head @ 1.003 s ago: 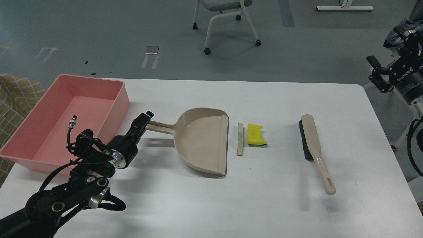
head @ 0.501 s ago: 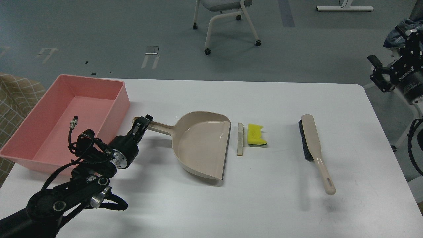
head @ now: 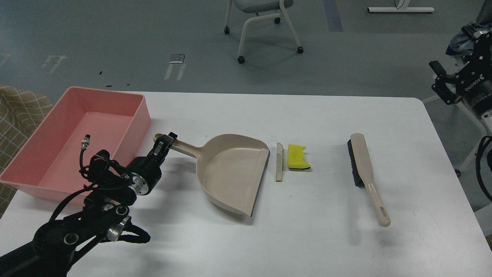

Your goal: Sweep and dump garbage into bin

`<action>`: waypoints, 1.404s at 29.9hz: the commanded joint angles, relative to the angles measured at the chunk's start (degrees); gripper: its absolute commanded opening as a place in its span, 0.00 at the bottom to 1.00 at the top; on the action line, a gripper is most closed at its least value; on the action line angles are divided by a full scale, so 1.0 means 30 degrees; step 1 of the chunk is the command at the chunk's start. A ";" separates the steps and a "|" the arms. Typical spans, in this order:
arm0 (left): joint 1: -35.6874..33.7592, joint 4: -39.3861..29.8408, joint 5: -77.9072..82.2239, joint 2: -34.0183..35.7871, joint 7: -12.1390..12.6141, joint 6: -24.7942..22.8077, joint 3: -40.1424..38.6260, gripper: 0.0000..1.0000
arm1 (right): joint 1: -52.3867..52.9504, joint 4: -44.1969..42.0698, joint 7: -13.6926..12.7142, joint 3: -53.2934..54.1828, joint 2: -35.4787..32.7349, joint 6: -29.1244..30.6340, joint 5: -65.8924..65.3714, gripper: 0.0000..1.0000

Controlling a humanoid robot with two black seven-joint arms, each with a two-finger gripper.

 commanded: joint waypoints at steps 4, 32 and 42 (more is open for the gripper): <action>-0.0101 -0.0004 0.0025 -0.0212 -0.0041 0.1211 -0.0041 0.00 | -0.0024 0.0052 0.0000 -0.0001 -0.0003 0.0000 0.0000 1.00; -0.0247 -0.0034 0.0670 -0.1032 -0.1212 0.1405 -0.0334 0.00 | -0.1782 0.5995 -0.1804 -0.3309 -0.6299 0.0000 -0.8084 1.00; -0.0130 0.0815 0.0640 -0.1471 -0.2381 0.1405 -0.1272 0.00 | -0.1987 0.8079 -0.2155 -0.4688 -0.7151 0.0000 -0.9463 1.00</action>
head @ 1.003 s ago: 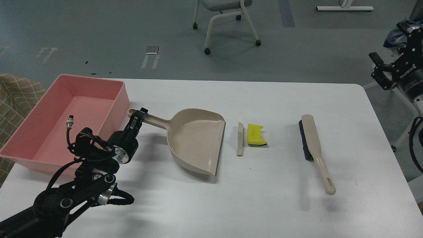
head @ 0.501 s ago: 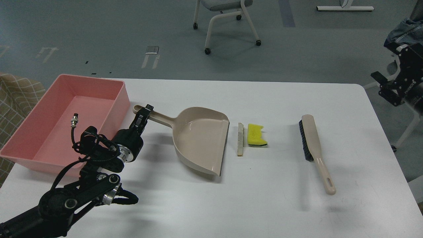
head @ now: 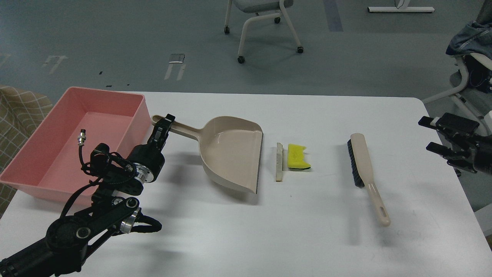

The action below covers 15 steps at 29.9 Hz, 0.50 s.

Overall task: Sweep and dump garbage into bin
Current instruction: 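Move the right gripper toward the wooden brush handle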

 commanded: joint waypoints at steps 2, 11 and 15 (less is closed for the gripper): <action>0.0038 0.0310 0.0006 -0.0307 -0.0874 0.0000 -0.0074 0.00 | -0.0034 0.0238 -0.0043 -0.0091 -0.0025 -0.0005 -0.0075 1.00; 0.0272 0.0662 0.0035 -0.0805 -0.3012 0.0000 -0.0074 0.00 | -0.0269 0.1029 -0.0189 -0.1087 0.0121 -0.0005 -0.0104 1.00; 0.0272 0.1769 0.0065 -0.1301 -0.4123 0.0000 0.0072 0.00 | -0.0269 0.1175 -0.0189 -0.1087 0.0151 -0.0005 -0.0104 1.00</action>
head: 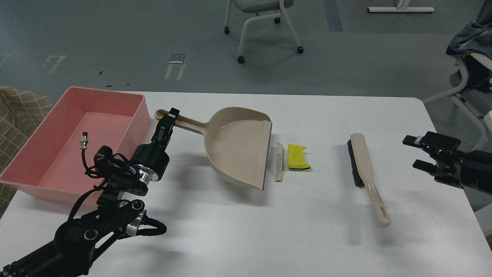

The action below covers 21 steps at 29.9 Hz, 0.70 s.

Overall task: Sweep and dump garbage into bin
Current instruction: 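Move the right gripper toward the wooden brush handle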

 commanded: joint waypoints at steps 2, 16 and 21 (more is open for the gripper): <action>-0.0003 0.1598 -0.0020 -0.0575 -0.1024 0.0000 0.0126 0.00 | 0.0015 0.0292 -0.0001 -0.0008 0.0016 0.0007 0.0016 1.00; -0.0062 0.2598 0.0038 -0.0694 -0.1641 0.0000 0.0448 0.00 | -0.0659 0.0880 -0.0525 -0.0125 -0.0013 0.0007 -0.0828 1.00; -0.0091 0.2628 0.0038 -0.0694 -0.1641 0.0000 0.0419 0.00 | -0.0572 0.0967 -0.1407 -0.0096 0.0016 0.0007 -0.1888 1.00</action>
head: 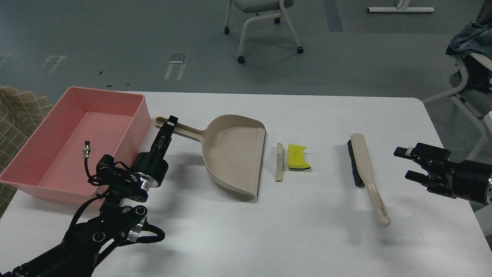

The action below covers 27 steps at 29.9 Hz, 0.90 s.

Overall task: Sweep and dump garbage into bin
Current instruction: 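Move the right gripper toward the wooden brush handle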

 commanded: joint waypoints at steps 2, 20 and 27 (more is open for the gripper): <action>-0.0008 -0.0021 0.0000 0.0006 -0.0004 0.0000 -0.0027 0.00 | 0.0279 0.0264 -0.0570 0.0059 -0.0098 -0.0001 -0.0804 1.00; -0.0301 -0.0021 0.0030 -0.0023 -0.0004 0.0000 0.0178 0.00 | 0.1451 0.5187 -0.4172 0.0147 -0.2882 -0.0001 -0.5639 0.99; -0.0272 -0.0021 0.0030 -0.0345 -0.0004 0.0000 0.0236 0.00 | 0.1510 0.5099 -0.5461 0.0147 -0.1567 -0.0001 -0.6197 0.99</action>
